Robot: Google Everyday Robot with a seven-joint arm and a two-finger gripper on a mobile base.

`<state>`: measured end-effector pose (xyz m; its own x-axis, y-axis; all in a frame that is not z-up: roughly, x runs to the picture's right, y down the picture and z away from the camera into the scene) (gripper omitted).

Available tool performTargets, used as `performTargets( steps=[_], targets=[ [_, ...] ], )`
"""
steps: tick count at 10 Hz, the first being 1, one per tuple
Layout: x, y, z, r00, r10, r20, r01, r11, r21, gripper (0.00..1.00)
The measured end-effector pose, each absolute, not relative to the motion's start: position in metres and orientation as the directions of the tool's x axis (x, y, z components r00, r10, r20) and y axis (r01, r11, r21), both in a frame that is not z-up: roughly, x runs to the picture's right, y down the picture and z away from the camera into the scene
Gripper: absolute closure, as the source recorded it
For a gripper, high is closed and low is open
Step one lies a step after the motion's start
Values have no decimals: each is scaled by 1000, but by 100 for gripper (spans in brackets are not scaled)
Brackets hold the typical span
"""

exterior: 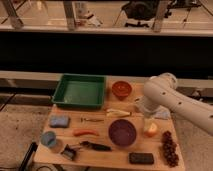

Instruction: Wipe tray with towel

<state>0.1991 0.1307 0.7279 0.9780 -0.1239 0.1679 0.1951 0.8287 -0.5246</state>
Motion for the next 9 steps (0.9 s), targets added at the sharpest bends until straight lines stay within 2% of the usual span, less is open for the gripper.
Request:
performTargets(
  steps=[4, 9],
  targets=[
    [255, 110, 767, 986, -66, 156, 134, 863, -487, 20],
    [293, 116, 804, 995, -86, 54, 101, 887, -451, 20]
  ],
)
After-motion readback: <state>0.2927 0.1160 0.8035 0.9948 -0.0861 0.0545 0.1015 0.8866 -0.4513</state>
